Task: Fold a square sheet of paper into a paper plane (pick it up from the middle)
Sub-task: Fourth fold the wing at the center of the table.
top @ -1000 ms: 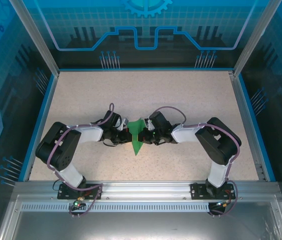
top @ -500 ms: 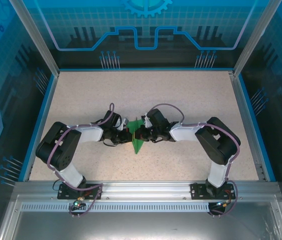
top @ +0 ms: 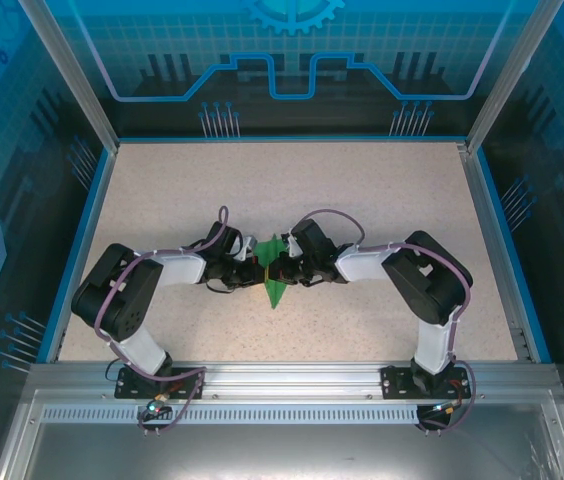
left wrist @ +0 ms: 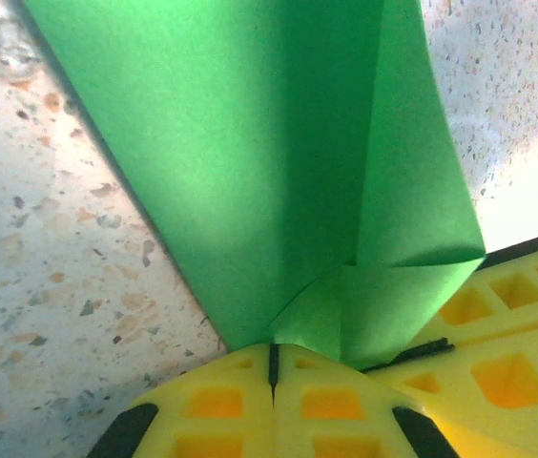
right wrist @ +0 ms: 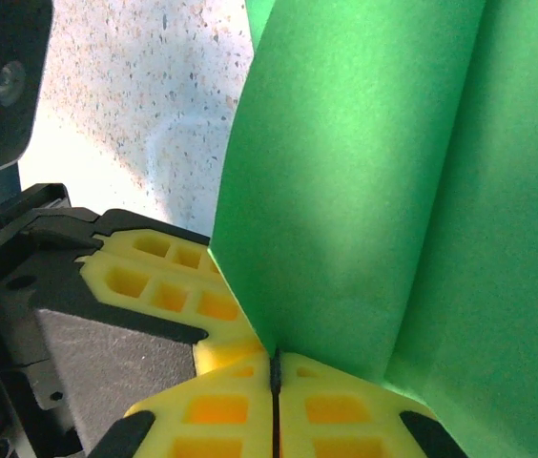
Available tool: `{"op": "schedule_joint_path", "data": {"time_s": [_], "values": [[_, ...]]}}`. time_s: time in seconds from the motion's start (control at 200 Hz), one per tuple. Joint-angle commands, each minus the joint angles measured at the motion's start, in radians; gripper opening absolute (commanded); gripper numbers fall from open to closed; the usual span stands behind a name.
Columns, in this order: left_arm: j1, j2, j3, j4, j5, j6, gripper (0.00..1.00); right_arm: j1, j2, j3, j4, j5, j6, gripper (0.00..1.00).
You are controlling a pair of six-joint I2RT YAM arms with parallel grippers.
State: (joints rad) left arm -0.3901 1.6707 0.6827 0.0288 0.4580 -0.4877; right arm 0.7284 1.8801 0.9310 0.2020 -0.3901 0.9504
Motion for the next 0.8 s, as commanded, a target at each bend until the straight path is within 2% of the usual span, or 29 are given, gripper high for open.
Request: {"op": "schedule_joint_path", "data": {"time_s": [0.0, 0.795], "values": [[0.006, 0.015, -0.037, -0.023, -0.018, 0.025, 0.0, 0.009, 0.024, 0.031, 0.014, -0.016, 0.008, 0.07], [0.036, -0.023, -0.113, 0.075, 0.047, -0.02, 0.0, -0.008, 0.058, 0.011, 0.101, -0.049, 0.069, 0.07]]}}
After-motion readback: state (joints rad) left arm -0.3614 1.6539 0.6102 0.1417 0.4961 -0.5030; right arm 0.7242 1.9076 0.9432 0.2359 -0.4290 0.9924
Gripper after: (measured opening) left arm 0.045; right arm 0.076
